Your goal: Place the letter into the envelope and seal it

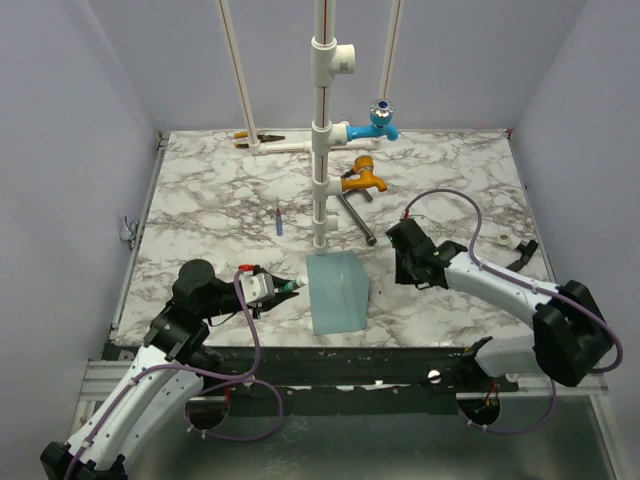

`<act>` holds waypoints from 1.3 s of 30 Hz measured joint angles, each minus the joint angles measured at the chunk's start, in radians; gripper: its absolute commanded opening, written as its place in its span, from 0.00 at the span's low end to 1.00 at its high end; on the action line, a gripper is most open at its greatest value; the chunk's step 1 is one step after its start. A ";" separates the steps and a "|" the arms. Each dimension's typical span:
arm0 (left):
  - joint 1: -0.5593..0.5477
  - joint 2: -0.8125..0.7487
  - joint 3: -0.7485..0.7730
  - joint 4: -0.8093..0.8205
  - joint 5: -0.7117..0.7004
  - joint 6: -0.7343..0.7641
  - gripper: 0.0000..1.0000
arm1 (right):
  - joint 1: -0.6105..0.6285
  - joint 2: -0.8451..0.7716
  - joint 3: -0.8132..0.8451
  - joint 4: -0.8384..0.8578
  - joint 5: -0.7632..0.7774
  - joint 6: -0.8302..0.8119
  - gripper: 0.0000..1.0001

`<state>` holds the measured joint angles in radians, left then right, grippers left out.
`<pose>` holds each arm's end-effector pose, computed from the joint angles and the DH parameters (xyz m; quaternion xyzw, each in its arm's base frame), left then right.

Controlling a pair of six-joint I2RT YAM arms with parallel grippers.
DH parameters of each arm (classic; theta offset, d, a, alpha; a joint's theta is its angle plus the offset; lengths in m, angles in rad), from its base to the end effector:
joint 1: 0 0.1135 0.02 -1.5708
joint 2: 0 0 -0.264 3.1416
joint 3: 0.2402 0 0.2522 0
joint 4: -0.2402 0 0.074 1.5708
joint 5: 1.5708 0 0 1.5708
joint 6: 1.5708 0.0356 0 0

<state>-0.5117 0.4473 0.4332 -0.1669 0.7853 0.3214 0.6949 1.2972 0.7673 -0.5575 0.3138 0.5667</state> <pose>0.0969 -0.0833 0.2664 0.5112 0.5498 -0.3488 0.5610 0.1918 0.1455 0.2001 -0.0241 0.9594 0.0169 0.2804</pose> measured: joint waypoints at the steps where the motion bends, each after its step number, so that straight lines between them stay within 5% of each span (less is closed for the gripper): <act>1: 0.000 0.000 0.000 0.000 0.000 -0.003 0.00 | -0.034 0.033 0.001 0.028 -0.012 -0.006 0.01; 7: 0.000 0.004 0.000 0.000 0.000 -0.004 0.00 | -0.115 0.209 0.040 0.097 -0.020 -0.050 0.06; 13: 0.000 0.018 0.000 0.000 0.000 -0.002 0.00 | -0.127 0.238 0.048 0.117 -0.025 -0.075 0.45; 16: 0.000 0.027 0.000 0.000 0.000 0.002 0.00 | -0.128 0.240 0.049 0.128 -0.039 -0.079 0.56; 27: 0.000 0.033 0.000 0.000 0.000 0.006 0.00 | -0.132 0.211 0.067 0.097 -0.108 -0.105 0.62; 35: 0.000 0.030 0.002 -0.022 0.013 0.106 0.00 | -0.031 -0.085 0.150 -0.001 -0.178 -0.167 0.64; 36: 0.000 0.028 0.004 -0.031 0.014 0.137 0.00 | 0.018 -0.127 0.161 -0.005 -0.190 -0.173 0.67; 38: 0.000 0.027 0.012 -0.050 0.014 0.203 0.00 | 0.142 -0.193 0.173 0.005 -0.223 -0.182 0.97; 39: 0.000 0.028 0.018 -0.060 0.014 0.254 0.00 | 0.196 -0.213 0.174 0.017 -0.241 -0.189 1.00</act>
<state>-0.5117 0.4755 0.4507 -0.2264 0.7998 0.5755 0.8913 1.0840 0.9409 -0.5407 0.0723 0.3779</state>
